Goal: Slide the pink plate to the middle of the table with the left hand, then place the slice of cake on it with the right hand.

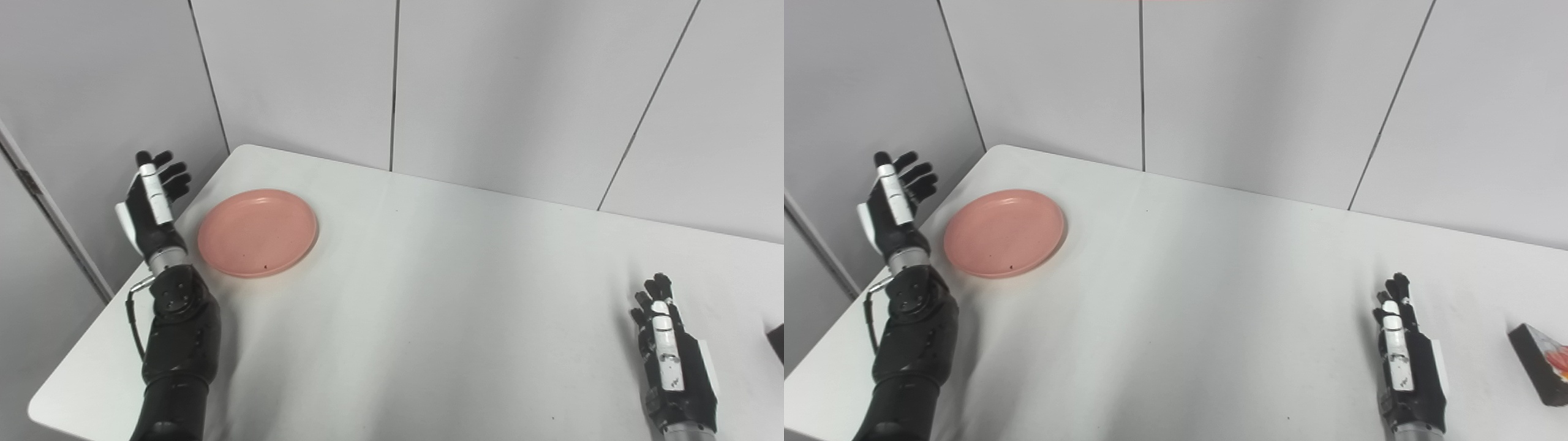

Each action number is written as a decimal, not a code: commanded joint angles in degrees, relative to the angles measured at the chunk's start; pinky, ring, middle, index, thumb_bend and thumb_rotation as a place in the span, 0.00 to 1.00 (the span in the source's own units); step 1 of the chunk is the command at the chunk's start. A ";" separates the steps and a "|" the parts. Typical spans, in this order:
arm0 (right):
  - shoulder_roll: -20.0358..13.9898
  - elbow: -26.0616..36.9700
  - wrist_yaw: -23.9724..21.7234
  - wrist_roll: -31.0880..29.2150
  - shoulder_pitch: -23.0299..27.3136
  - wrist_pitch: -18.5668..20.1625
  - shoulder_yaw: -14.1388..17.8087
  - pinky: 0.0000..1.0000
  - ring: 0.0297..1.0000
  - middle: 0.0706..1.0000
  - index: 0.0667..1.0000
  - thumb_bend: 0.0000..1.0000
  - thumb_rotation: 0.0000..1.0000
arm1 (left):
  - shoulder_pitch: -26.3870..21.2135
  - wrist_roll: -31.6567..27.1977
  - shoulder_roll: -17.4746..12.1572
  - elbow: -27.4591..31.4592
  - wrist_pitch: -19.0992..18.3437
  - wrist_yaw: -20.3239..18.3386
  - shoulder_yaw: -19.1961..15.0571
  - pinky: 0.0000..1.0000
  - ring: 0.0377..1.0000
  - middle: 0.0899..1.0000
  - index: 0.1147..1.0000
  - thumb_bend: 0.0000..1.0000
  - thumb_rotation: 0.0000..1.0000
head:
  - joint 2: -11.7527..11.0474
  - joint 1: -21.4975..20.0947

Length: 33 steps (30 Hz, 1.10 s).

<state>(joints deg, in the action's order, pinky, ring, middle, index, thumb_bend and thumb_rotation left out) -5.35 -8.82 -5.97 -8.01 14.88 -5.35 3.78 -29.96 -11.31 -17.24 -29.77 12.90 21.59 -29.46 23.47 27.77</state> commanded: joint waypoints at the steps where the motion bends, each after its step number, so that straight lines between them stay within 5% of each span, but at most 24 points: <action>1: -0.01 2.22 0.26 -0.43 0.96 0.08 0.35 1.00 1.00 1.00 1.00 0.47 0.87 | -1.99 -1.11 -1.66 0.90 0.93 -1.02 0.05 0.70 0.60 0.58 0.57 0.86 1.00 | 0.17 0.02; 9: 0.38 2.33 0.47 -0.76 0.85 -0.59 0.67 1.00 1.00 1.00 1.00 0.45 0.84 | -1.65 -4.41 -2.55 -2.49 1.25 -3.59 -0.17 0.76 0.66 0.61 0.60 0.86 1.00 | 0.38 0.15; 13: 0.61 2.59 0.70 -1.31 0.83 -0.44 0.99 1.00 1.00 1.00 1.00 0.44 0.81 | -1.00 -4.46 -2.81 -2.95 0.61 -4.60 0.43 0.71 0.66 0.63 0.62 0.86 1.00 | 0.56 0.23; 21: 0.70 3.03 0.73 -2.17 0.69 -0.43 1.19 1.00 1.00 1.00 1.00 0.42 0.79 | -0.41 -4.78 -2.86 -3.83 -2.70 -9.54 3.69 0.69 0.71 0.69 0.69 0.90 1.00 | 0.79 0.23; 33: 0.68 3.19 0.95 -1.83 0.75 -0.94 1.02 1.00 1.00 1.00 1.00 0.41 0.79 | -0.31 -4.47 -2.32 -4.41 -6.90 -13.34 8.41 0.79 0.80 0.78 0.77 0.90 1.00 | 1.16 0.18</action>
<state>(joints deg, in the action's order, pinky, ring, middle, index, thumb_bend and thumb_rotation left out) -4.44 -7.24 -4.87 -9.66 14.62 -5.29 4.62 -29.33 -16.43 -18.88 -34.69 7.55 9.88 -21.93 24.61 28.04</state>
